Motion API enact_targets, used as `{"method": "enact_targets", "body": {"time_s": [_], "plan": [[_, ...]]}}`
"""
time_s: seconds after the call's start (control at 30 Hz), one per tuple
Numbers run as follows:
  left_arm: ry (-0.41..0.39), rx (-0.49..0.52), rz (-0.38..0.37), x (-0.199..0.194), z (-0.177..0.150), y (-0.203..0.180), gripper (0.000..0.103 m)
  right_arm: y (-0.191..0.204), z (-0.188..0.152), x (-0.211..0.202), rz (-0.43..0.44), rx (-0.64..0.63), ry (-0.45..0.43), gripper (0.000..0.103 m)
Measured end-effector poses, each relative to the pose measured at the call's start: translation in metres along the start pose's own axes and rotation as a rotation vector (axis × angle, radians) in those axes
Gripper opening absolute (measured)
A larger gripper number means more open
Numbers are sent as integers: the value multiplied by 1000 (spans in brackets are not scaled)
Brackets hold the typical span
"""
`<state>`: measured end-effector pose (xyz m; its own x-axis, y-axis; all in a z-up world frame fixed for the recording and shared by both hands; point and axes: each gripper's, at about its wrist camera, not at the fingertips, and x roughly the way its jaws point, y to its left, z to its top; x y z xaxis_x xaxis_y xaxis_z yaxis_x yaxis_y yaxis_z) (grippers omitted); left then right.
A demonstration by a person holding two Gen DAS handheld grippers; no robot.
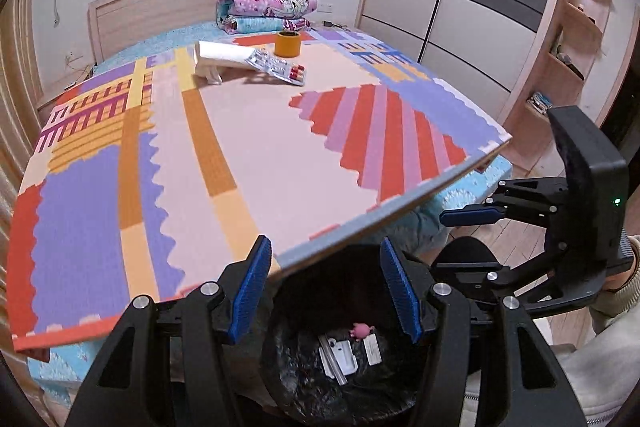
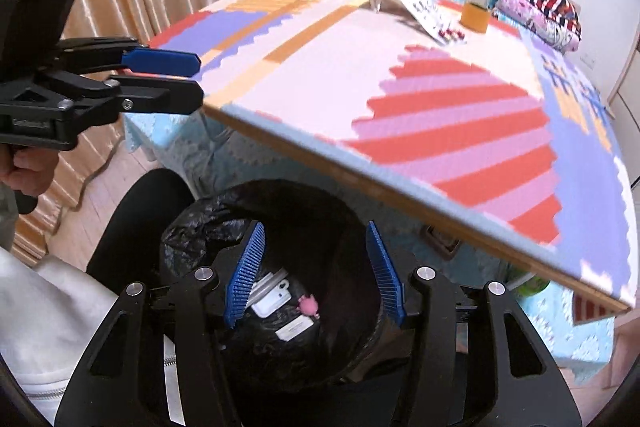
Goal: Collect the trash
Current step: 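Raise both open tools out of the bin back toward the mat, then close the right tool on the silver blister pack while the left tool grasps the white paper roll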
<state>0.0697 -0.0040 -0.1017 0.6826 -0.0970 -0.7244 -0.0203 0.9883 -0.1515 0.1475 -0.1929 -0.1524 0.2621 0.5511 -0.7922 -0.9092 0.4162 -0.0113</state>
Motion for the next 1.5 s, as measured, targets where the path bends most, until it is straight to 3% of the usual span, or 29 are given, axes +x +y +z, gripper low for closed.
{"method": "enact_targets", "body": {"time_s": [0.43, 1.0, 1.23, 1.5], "plan": [[-81, -21, 17, -2, 47, 34, 54, -29, 44, -2, 23, -26, -74, 58], [-89, -79, 45, 51, 112, 103, 54, -89, 110, 50, -104, -57, -76, 62], [-83, -101, 56, 73, 137, 132, 42, -113, 139, 73, -107, -50, -105, 73], [-95, -111, 32, 93, 165, 157, 34, -121, 168, 93, -82, -107, -106, 76]]}}
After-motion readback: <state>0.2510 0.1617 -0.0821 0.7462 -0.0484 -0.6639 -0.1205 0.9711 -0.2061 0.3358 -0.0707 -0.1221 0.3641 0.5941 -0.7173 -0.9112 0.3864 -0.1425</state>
